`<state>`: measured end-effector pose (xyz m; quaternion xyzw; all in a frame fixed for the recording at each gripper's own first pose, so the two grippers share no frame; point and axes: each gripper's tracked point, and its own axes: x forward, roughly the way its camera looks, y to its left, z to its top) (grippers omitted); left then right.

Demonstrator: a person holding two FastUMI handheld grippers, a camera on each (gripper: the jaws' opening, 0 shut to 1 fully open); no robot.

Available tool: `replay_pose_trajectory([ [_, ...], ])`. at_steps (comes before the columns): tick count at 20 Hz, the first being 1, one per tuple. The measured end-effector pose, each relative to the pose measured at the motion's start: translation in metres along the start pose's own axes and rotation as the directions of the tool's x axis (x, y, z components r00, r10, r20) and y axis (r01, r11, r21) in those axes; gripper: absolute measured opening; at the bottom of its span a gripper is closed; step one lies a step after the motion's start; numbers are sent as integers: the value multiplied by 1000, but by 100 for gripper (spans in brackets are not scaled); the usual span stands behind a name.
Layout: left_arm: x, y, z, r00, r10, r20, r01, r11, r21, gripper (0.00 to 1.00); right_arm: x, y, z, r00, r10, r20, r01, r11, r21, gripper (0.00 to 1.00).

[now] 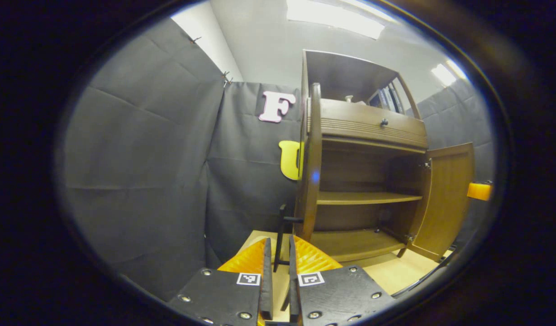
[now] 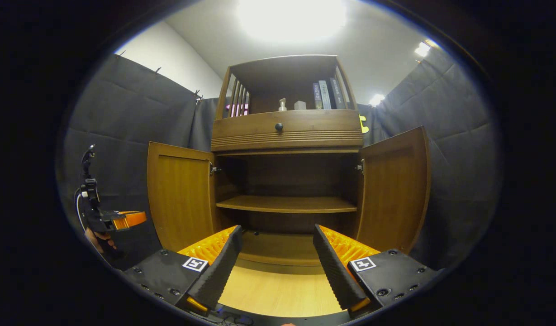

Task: Open the right door of the double-door shoe cabinet with the right hand, and open the left door with the left hand.

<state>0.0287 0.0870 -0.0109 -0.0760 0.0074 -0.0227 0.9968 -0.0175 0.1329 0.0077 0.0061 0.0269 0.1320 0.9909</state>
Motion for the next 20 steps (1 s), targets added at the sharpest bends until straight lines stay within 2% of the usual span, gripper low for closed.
replay_pose_trajectory([
  [1, -1, -2, 2, 1000, -1, 0, 1, 1000, 0, 12, -4, -9, 1, 1000, -12, 1, 12, 1000, 2, 98],
  [2, -4, -4, 5, 1000, 3, 0, -3, 1000, 2, 17, -8, -17, 3, 1000, -20, 3, 20, 1000, 5, 98],
  [9, -19, -19, 18, 999, 27, 28, -29, 998, 53, 17, -36, -69, 20, 995, -78, 55, 79, 997, -20, 96],
  [11, -21, -21, 19, 999, 38, 35, -40, 997, 71, 17, -45, -82, 20, 994, -95, 61, 98, 995, -36, 98],
  [14, -26, -23, 23, 997, 51, 50, -56, 994, 95, 17, -55, -94, 19, 992, -105, 67, 109, 993, -54, 96],
  [18, -23, -24, 24, 998, 57, 40, -60, 994, 92, 17, -63, -104, 13, 992, -109, 60, 112, 993, -44, 98],
  [20, -28, -26, 23, 997, 66, 42, -70, 992, 101, 23, -67, -109, 13, 992, -116, 59, 118, 992, -36, 98],
])
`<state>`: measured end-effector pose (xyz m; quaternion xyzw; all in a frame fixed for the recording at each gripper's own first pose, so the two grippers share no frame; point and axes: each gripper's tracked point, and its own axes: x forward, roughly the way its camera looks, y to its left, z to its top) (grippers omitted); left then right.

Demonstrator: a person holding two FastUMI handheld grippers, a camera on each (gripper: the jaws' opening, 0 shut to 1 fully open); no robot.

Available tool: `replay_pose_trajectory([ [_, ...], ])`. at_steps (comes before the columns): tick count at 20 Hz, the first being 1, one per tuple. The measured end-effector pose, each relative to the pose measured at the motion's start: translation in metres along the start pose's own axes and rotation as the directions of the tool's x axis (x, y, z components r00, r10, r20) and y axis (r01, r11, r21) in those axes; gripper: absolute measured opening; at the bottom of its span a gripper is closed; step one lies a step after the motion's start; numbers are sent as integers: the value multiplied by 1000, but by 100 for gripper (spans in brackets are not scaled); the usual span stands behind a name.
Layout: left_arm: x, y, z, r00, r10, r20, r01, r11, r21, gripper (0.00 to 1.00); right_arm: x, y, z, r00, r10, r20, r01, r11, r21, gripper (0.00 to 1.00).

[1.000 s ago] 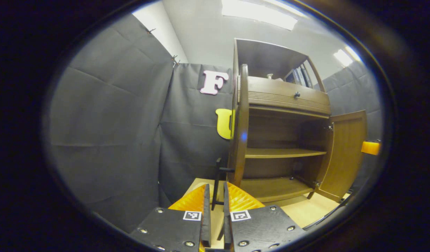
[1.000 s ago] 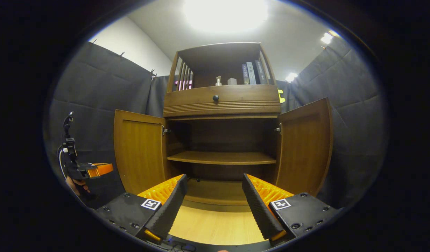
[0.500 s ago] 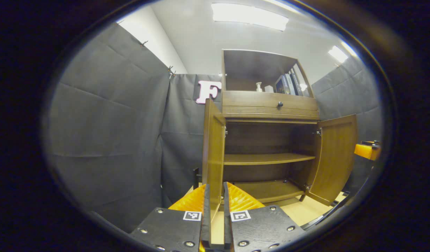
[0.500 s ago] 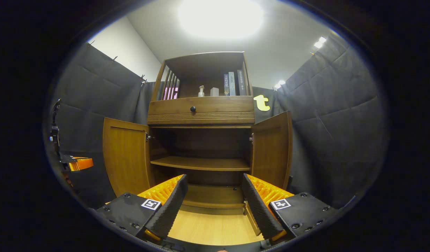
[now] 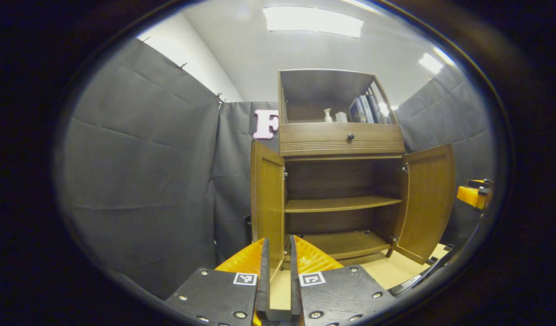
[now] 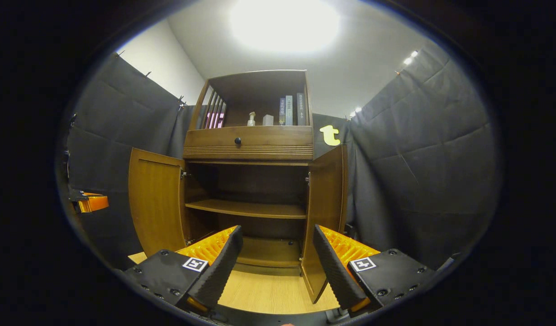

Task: Open the right door of the double-door shoe cabinet with the right hand, and open the left door with the left hand.

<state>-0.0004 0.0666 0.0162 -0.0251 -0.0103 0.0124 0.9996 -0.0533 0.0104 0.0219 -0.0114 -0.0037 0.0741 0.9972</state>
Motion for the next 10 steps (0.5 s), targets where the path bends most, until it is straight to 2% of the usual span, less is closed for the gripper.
replay_pose_trajectory([
  [3, -3, 1, 4, 1000, 15, 14, -15, 1000, 12, 32, -3, -6, -1, 1000, -7, 0, 7, 1000, 1, 98],
  [4, -8, 0, 5, 1000, 8, 21, -8, 1000, 12, 44, -4, -8, -2, 1000, -8, -2, 8, 1000, -1, 96],
  [5, -10, -2, 5, 1000, -2, 26, 2, 1000, 11, 57, -6, -9, -3, 1000, -7, -4, 7, 1000, -3, 98],
  [8, -14, 4, 10, 999, 21, 45, -22, 1000, 19, 94, -7, -11, -8, 1000, -12, -15, 12, 1000, -9, 96],
  [10, -14, 7, 11, 998, 33, 52, -35, 999, 23, 94, -8, -13, -8, 1000, -20, -15, 20, 1000, -3, 98],
])
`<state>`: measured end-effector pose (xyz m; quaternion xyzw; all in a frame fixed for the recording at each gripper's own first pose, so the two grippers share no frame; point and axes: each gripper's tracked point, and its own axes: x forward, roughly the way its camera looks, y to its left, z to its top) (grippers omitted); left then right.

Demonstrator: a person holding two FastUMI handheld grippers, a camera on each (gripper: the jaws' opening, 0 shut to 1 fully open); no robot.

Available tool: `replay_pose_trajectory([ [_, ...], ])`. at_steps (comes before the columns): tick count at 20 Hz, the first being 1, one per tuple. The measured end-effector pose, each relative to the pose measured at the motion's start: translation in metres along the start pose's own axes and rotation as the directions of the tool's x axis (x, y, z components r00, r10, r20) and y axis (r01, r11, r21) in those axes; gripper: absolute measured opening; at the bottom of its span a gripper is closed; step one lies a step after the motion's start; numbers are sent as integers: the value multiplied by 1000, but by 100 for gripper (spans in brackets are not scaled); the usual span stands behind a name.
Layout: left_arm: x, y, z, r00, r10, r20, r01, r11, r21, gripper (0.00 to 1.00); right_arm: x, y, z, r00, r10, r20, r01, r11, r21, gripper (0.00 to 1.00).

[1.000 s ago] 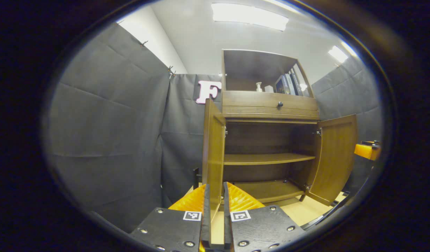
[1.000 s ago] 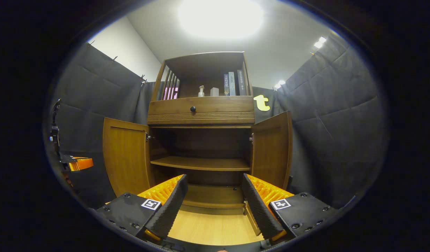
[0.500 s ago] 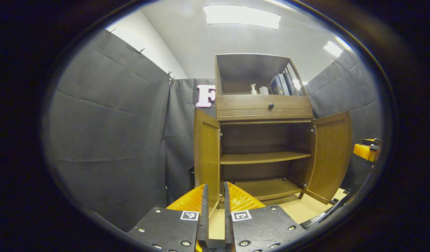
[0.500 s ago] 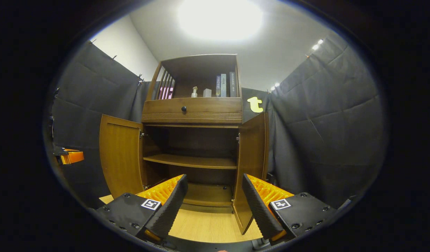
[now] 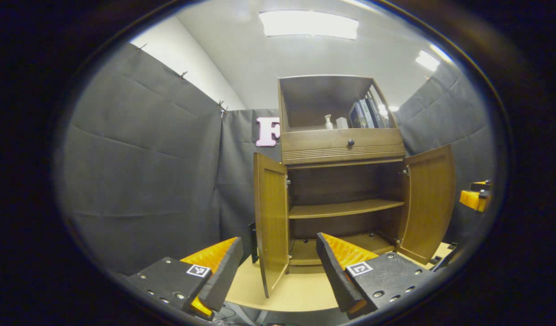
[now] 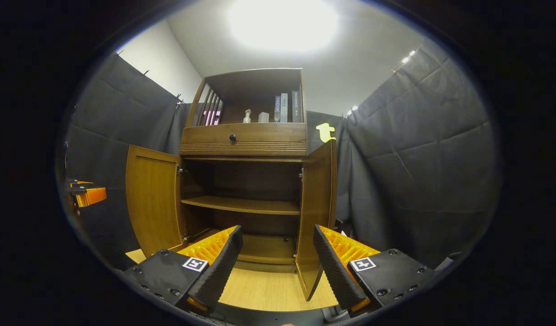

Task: Open the right door of the double-door shoe cabinet with the right hand, and open the left door with the left hand.

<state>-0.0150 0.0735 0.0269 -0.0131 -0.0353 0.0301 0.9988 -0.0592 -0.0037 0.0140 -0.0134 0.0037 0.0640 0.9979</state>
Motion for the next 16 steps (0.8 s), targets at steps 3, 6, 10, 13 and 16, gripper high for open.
replay_pose_trajectory([
  [3, 1, 3, 4, 1000, 6, 18, -6, 1000, -5, 94, 0, -2, 1, 1000, -10, 5, 10, 1000, -1, 96],
  [6, -3, 8, 5, 1000, 19, 18, -19, 1000, -9, 94, -2, -2, 5, 1000, -15, 11, 15, 1000, 2, 98],
  [10, 0, 11, 4, 999, 37, 16, -37, 999, -10, 94, -4, -3, 7, 1000, -21, 15, 21, 1000, 1, 98],
  [13, -2, 12, 2, 999, 41, 14, -41, 999, -11, 94, -6, -5, 9, 999, -27, 21, 27, 1000, -5, 98],
  [16, -3, 12, 2, 999, 40, 17, -40, 999, -7, 94, -6, -6, 9, 999, -31, 20, 31, 1000, 0, 98],
])
